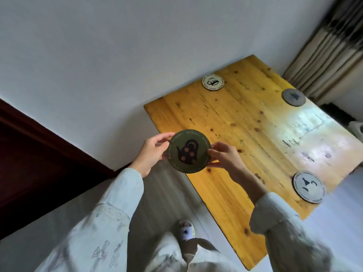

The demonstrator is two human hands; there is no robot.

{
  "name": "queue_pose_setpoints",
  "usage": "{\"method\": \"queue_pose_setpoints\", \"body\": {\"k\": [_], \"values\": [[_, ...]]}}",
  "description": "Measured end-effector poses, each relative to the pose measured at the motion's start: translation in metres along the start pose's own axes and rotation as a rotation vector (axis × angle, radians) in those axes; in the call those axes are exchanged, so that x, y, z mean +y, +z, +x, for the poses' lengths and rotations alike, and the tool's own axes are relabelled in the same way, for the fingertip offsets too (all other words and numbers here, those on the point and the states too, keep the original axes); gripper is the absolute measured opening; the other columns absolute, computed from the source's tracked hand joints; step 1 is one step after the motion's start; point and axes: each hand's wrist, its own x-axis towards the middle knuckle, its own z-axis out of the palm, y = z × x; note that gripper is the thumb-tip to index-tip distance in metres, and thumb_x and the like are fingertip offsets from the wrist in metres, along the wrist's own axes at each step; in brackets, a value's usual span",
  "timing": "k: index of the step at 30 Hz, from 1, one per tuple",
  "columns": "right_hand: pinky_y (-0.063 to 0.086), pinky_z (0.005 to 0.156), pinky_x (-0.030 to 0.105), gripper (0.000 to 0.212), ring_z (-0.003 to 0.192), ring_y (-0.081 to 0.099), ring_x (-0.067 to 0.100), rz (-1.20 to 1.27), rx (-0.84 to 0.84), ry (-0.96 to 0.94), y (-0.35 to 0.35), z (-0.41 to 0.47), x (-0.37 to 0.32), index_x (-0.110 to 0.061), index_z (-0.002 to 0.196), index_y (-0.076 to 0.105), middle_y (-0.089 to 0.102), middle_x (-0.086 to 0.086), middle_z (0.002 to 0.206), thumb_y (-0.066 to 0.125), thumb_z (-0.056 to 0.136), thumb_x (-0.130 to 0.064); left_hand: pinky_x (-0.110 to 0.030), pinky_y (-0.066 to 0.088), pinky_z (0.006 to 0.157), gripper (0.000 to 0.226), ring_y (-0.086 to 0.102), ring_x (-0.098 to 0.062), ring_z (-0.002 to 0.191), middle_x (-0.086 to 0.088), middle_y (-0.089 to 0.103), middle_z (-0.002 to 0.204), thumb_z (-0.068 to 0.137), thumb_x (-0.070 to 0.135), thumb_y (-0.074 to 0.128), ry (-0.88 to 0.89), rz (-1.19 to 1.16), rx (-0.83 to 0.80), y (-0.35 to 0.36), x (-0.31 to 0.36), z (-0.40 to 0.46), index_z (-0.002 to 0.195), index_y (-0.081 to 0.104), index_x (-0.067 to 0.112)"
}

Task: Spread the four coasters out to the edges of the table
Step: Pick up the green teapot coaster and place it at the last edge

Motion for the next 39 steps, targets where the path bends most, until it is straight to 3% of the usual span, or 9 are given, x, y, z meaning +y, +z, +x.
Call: {"method": "queue_pose_setpoints", "body": {"k": [5,12,14,18,23,33,39], "values": [[0.058,0.079,0.047,0.016,0.064,0.059,0.017,0.104,0.182,0.063,-0.006,0.02,0.006,-0.011,0.076,0.052,0.057,0.007,0.07,0.052,0.09,-0.003,-0.034,0.054,0.085,0.028,0.058,-0.021,0.108,-0.004,0.058,0.112,0.093,0.007,0.045,-0.039,0.122,-0.111,0.01,0.004,0.066,0.113,0.059,0.02],[0.059,0.078,0.047,0.012,0.063,0.057,0.019,0.165,0.405,0.229,0.008,0.067,0.037,-0.007,0.083,0.054,0.056,0.008,0.07,0.048,0.093,-0.01,-0.032,0.051,0.087,0.032,0.055,-0.02,0.109,-0.007,0.057,0.121,0.094,0.003,0.04,-0.138,0.255,-0.34,0.023,-0.017,0.143,0.12,0.057,0.012],[0.059,0.074,0.045,0.015,0.06,0.056,0.018,0.214,0.446,0.298,0.018,0.078,0.05,-0.009,0.08,0.055,0.056,0.008,0.068,0.048,0.094,-0.011,-0.032,0.049,0.087,0.033,0.053,-0.02,0.11,-0.007,0.056,0.122,0.094,0.002,0.039,-0.172,0.308,-0.389,0.024,-0.026,0.16,0.121,0.056,0.011],[0.057,0.054,0.027,0.009,0.053,0.055,0.016,0.281,0.504,0.411,0.031,0.094,0.077,-0.006,0.088,0.053,0.054,0.008,0.062,0.047,0.094,-0.008,-0.03,0.046,0.091,0.039,0.05,-0.019,0.113,-0.01,0.055,0.127,0.093,-0.002,0.035,-0.206,0.431,-0.457,0.036,-0.046,0.186,0.127,0.053,0.007],[0.057,0.053,0.028,0.005,0.052,0.057,0.015,0.329,0.55,0.518,0.04,0.103,0.108,-0.007,0.094,0.051,0.056,0.007,0.063,0.047,0.093,-0.008,-0.039,0.041,0.106,0.039,0.049,-0.02,0.117,-0.01,0.055,0.131,0.093,-0.001,0.035,-0.256,0.541,-0.501,0.053,-0.067,0.202,0.127,0.053,0.008],[0.056,0.057,0.024,0.019,0.06,0.059,0.012,0.368,0.542,0.564,0.047,0.115,0.126,-0.004,0.111,0.053,0.06,0.005,0.08,0.049,0.093,-0.009,-0.044,0.038,0.109,0.04,0.046,-0.023,0.127,-0.008,0.053,0.137,0.093,0.001,0.034,-0.333,0.659,-0.501,0.064,-0.086,0.222,0.127,0.053,0.01],[0.054,0.057,0.021,0.03,0.067,0.059,0.013,0.329,0.537,0.58,0.054,0.121,0.127,-0.005,0.123,0.052,0.063,0.016,0.113,0.046,0.094,-0.01,-0.04,0.041,0.106,0.042,0.047,-0.025,0.123,-0.011,0.053,0.135,0.092,-0.001,0.034,-0.383,0.649,-0.446,0.067,-0.096,0.225,0.129,0.051,0.007]]}}
